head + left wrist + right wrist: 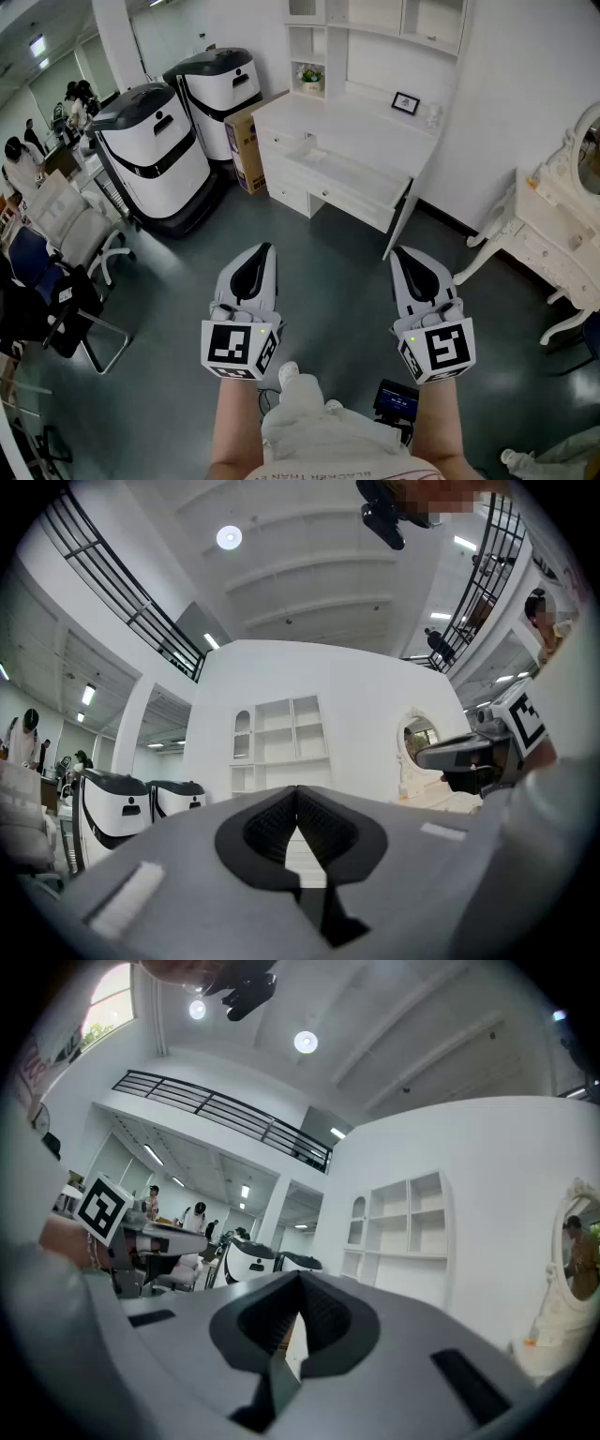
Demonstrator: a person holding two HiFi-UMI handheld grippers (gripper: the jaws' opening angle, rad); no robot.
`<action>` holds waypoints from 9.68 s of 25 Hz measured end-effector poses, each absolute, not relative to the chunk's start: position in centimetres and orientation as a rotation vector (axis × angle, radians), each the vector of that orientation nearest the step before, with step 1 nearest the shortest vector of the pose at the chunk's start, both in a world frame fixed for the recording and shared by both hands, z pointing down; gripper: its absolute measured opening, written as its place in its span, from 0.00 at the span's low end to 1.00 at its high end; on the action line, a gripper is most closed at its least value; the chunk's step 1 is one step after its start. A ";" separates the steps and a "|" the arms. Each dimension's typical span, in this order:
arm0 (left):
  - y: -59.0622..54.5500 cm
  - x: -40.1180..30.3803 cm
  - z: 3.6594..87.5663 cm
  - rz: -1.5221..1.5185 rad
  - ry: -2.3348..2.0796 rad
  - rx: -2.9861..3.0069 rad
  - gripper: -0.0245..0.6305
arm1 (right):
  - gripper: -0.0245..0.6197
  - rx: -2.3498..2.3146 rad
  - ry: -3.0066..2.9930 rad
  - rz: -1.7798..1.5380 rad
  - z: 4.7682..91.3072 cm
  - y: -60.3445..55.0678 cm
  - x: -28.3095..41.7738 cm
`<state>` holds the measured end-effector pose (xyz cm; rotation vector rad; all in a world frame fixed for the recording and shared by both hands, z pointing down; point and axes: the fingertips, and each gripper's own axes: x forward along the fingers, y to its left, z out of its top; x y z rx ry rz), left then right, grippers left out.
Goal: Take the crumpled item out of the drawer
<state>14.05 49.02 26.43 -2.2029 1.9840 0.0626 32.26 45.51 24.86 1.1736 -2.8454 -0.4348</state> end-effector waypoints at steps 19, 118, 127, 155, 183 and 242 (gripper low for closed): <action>31.6 5.1 28.5 0.069 1.981 -2.242 0.05 | 0.05 1.179 -2.775 -0.415 27.7 29.1 24.3; -32.5 -19.1 49.7 -0.458 1.943 -2.801 0.05 | 0.53 1.054 -2.109 0.972 67.3 -31.5 -1.0; -32.7 -20.2 52.4 -0.561 1.925 -2.851 0.05 | 0.32 1.193 -1.945 1.097 72.2 -33.2 0.1; -34.0 -21.2 52.2 -0.513 1.935 -2.890 0.05 | 0.12 1.224 -1.883 1.114 71.6 -32.2 0.0; -30.6 -17.3 43.7 -0.249 1.918 -2.777 0.05 | 0.12 1.061 -2.178 0.593 55.6 -29.9 0.4; -29.6 -13.3 20.1 0.134 1.476 -2.352 0.05 | 0.10 1.760 -2.574 -0.474 19.4 -27.0 5.8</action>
